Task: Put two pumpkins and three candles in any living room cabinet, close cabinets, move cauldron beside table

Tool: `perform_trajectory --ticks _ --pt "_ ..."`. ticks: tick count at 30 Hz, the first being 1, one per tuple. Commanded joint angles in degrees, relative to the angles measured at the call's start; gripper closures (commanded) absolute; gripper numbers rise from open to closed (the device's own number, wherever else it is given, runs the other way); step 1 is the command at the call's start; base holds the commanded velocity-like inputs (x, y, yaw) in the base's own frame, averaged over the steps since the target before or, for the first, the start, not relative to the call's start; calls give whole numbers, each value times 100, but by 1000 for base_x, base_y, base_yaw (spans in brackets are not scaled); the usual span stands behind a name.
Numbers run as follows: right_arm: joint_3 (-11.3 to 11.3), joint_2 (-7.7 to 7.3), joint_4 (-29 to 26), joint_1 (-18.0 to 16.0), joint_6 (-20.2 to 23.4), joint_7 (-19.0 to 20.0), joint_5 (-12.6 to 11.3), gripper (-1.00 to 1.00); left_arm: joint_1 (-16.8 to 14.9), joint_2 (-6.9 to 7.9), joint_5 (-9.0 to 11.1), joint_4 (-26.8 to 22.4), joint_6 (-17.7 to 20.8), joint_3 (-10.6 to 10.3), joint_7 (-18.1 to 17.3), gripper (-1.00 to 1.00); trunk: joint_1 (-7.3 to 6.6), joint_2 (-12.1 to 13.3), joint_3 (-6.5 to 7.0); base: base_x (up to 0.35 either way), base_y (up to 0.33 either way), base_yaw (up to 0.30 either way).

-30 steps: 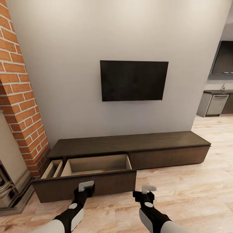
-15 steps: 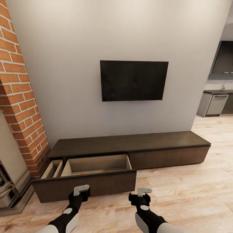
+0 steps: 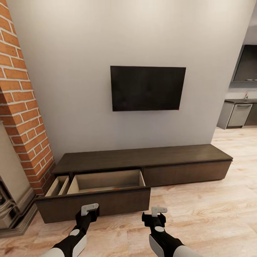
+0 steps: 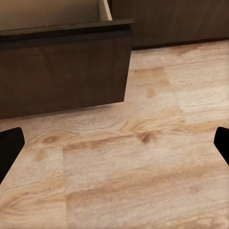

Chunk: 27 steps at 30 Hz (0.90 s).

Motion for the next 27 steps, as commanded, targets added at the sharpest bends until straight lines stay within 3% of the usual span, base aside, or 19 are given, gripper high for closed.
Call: perform_trajectory --ticks 1,19,27 --pt "49 -1 4 -6 -27 -22 -60 -100 -5 1 29 4 -20 -50 38 -100 22 -45 -24 0 0 0" --pt "49 3 -27 -6 -36 3 -66 -100 -4 35 29 42 -303 -50 38 -100 417 -767 -347 0 0 1" --pt "49 9 -31 -6 -36 3 -69 -100 -1 36 29 48 -310 -50 38 -100 593 -1087 -486 0 0 203"
